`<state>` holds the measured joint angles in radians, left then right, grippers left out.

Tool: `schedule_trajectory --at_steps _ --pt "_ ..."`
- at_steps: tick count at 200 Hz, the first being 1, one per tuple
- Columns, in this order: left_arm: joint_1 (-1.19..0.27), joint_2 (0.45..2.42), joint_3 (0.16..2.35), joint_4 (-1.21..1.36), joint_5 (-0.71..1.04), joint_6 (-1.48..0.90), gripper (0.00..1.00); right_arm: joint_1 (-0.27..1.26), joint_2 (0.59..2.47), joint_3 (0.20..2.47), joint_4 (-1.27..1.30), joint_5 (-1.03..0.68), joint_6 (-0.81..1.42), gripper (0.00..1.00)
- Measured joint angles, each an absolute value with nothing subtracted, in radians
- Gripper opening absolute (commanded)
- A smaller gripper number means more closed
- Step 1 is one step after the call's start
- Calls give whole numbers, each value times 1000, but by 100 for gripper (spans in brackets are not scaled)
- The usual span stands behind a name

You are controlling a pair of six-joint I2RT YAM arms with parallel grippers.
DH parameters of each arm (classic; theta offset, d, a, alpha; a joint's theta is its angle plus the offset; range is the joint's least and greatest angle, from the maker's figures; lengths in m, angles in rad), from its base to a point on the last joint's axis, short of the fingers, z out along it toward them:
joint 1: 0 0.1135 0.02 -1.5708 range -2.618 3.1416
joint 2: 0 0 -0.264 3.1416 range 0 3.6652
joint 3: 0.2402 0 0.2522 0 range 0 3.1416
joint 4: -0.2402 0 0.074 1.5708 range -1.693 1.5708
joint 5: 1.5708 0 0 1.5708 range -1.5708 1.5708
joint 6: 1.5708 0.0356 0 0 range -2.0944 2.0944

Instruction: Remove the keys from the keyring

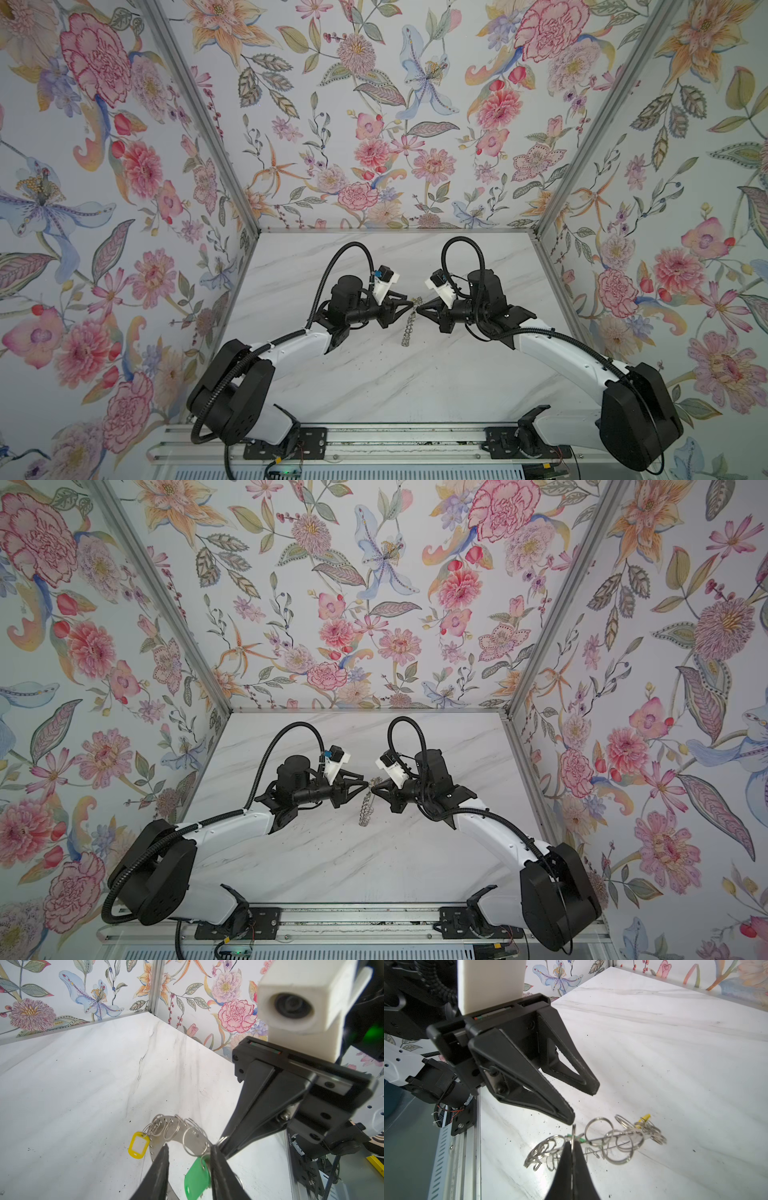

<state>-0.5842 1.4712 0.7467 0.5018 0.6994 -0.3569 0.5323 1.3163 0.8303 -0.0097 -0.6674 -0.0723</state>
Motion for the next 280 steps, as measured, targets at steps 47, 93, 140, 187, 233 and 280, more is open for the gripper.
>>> schedule_trajectory --at_steps 47,93,140,187,233,280 --pt "-583 1472 711 502 706 -351 35 528 1324 845 -43 -717 -75 0" --pt "-583 1479 640 593 780 -385 35 521 1324 845 -41 -736 -74 0" --pt "-583 1480 578 683 808 -433 35 520 1324 846 -27 -753 -63 0" --pt "-583 1491 575 720 807 -435 35 520 1327 862 -25 -779 -55 0" --pt "-609 1544 604 746 809 -453 36 520 1349 874 -10 -800 -42 0" --pt "-616 1546 606 745 801 -445 14 520 1375 883 -6 -804 -36 0"
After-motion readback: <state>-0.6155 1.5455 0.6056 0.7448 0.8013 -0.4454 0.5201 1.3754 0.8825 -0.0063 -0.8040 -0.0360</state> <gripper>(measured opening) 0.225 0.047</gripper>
